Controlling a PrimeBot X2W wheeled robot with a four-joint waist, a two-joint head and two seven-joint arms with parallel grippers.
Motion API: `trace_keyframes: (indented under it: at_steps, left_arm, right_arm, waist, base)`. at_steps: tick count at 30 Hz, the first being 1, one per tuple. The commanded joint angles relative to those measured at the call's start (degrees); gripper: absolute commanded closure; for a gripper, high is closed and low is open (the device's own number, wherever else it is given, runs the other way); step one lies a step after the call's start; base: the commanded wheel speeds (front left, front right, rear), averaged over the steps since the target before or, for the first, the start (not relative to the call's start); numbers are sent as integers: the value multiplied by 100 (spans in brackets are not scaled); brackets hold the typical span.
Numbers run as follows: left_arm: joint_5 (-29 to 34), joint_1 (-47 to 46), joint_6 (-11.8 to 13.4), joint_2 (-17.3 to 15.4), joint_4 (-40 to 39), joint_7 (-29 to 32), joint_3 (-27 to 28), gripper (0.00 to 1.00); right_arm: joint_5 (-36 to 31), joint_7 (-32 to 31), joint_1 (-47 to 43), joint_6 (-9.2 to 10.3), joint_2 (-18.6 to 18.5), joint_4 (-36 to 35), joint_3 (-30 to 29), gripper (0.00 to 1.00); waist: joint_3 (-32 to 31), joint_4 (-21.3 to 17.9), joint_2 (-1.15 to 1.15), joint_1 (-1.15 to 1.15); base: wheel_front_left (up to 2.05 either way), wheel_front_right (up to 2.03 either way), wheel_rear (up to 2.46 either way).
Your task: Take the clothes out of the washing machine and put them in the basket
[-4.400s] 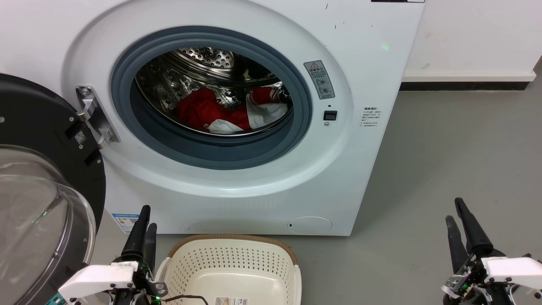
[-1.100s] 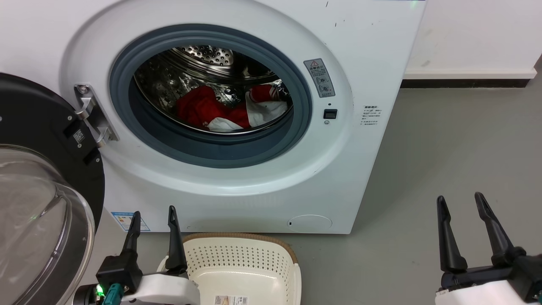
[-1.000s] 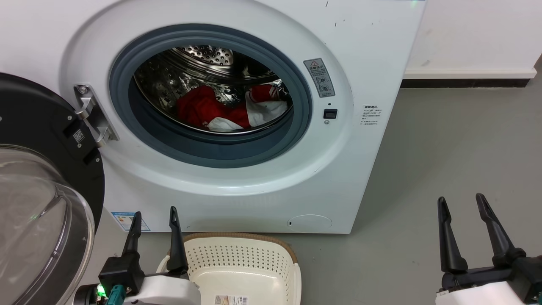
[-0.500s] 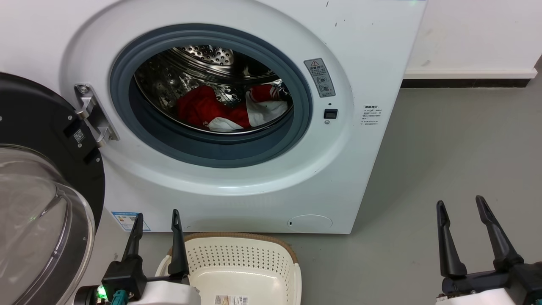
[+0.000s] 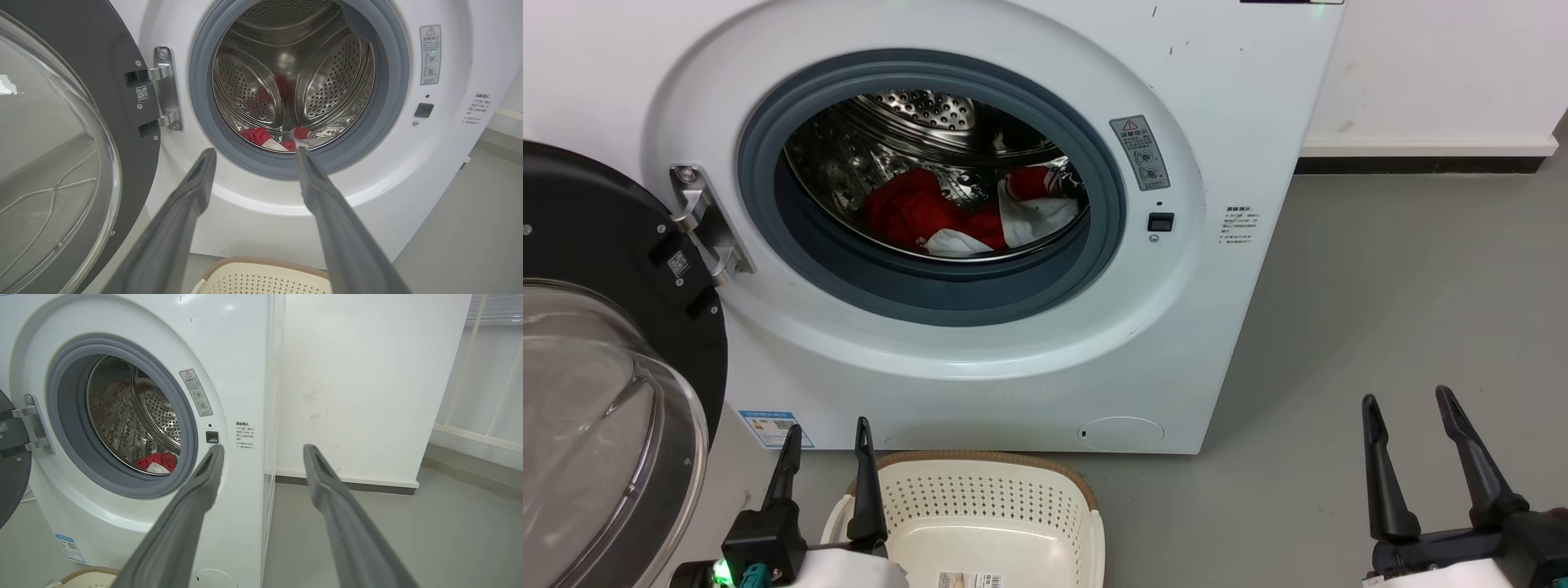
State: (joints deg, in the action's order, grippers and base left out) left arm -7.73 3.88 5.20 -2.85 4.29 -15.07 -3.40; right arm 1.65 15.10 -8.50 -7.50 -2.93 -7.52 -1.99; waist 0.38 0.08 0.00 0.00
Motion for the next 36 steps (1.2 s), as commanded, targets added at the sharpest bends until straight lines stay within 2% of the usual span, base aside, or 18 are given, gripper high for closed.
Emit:
trace_keyframes:
  at_steps: [1,25,31,36]
  left_arm:
    - [6,44,-11,-4,27,-16,14,0]
    - [128,-14,94,-4,76,-16,13,0]
    - [289,-324,-51,-3,388,-16,-5,0]
    - [398,-1000,-249,-31,913,-16,38,0]
  right_arm:
    - [42,11,-90,2,9,14,0,0]
    - [-22,11,-49,2,9,63,-25,0]
    - [-48,11,25,2,9,35,9,0]
    - [-73,10,225,2,9,-13,46,0]
  waist:
    - [-2,-3,0,0]
    - [30,-14,0,0]
    - [147,-37,0,0]
    - [452,-116,0,0]
  base:
    - [0,0,0]
    - [0,0,0]
    - [0,0,0]
    - [0,0,0]
